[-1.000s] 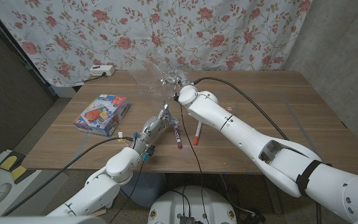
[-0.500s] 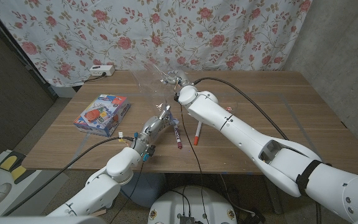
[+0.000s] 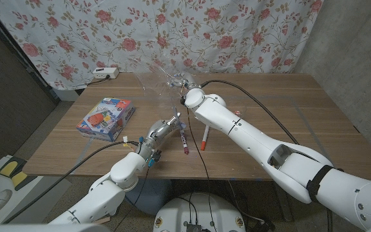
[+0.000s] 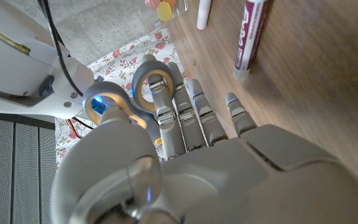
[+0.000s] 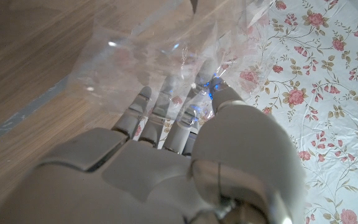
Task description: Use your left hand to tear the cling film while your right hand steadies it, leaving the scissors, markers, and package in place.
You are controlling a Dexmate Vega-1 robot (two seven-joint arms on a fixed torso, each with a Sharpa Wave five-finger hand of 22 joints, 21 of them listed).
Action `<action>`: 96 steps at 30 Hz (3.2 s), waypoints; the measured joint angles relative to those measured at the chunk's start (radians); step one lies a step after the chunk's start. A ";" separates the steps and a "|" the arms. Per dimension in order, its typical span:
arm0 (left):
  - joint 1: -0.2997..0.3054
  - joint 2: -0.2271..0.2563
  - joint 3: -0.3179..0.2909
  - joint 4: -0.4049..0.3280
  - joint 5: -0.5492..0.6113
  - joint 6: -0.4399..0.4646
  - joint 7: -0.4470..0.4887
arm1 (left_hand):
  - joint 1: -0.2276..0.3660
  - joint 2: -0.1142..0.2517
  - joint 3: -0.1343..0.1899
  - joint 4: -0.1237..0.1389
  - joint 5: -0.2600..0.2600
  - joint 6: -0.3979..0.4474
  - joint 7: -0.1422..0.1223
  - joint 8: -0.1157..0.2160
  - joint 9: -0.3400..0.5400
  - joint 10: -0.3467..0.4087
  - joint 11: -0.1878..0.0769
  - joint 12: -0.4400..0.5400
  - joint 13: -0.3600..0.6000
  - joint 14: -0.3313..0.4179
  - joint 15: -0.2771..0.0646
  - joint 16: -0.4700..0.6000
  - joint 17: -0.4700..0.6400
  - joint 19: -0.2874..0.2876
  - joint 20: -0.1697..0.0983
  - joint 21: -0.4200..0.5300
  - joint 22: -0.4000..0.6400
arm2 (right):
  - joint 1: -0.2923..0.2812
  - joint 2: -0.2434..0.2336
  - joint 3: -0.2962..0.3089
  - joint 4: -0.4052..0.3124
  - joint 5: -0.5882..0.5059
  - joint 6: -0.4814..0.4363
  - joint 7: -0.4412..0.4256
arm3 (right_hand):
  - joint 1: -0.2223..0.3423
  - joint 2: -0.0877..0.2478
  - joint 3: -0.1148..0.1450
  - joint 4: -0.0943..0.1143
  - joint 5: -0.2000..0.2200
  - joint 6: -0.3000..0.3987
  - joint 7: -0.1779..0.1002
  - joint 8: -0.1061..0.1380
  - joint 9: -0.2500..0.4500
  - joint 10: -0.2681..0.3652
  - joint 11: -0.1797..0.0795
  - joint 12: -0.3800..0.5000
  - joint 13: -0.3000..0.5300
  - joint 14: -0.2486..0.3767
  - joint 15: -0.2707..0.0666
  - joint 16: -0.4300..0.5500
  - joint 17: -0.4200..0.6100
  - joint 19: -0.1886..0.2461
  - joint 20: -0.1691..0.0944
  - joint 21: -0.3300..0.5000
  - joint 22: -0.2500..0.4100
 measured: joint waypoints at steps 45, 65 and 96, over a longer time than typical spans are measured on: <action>0.042 -0.021 -0.012 0.013 0.054 -0.099 0.021 | 0.060 -0.040 0.163 0.007 -0.047 0.020 -0.030 0.003 -0.012 -0.004 -0.002 -0.032 0.021 0.006 -0.019 -0.023 -0.023 0.000 0.000 0.007 0.000 | 0.002 -0.013 -0.015 -0.031 -0.022 -0.035 -0.001 | 0.000 0.000 0.000 0.000 0.000 0.000 0.000 -0.004 0.000 0.000 0.000 0.008 -0.005 0.005 0.005 -0.003 0.009 0.000 0.000 0.000 0.000; 0.040 -0.046 -0.003 0.032 0.063 -0.140 0.008 | 0.045 -0.057 0.184 -0.008 -0.054 0.020 -0.037 0.007 -0.017 -0.004 -0.002 -0.036 0.025 0.012 -0.024 -0.030 -0.028 0.000 0.000 0.007 -0.005 | -0.005 -0.039 -0.015 -0.059 -0.036 -0.053 0.002 | 0.000 0.000 0.000 0.000 0.000 0.000 0.000 -0.004 0.000 -0.004 0.004 0.011 -0.009 0.005 0.005 -0.007 0.010 0.004 -0.004 0.000 0.000; 0.022 -0.009 -0.051 0.087 0.022 -0.218 -0.079 | 0.018 -0.060 0.216 -0.041 -0.058 0.020 -0.037 0.015 -0.021 -0.004 -0.002 -0.044 0.026 0.017 -0.030 -0.030 -0.020 0.004 0.004 0.007 -0.005 | 0.010 -0.032 -0.025 0.000 -0.078 -0.025 -0.012 | 0.000 0.000 0.000 0.000 0.000 0.000 0.000 -0.004 0.000 -0.007 0.000 0.019 -0.009 0.015 0.003 -0.011 0.015 0.009 -0.009 0.000 0.000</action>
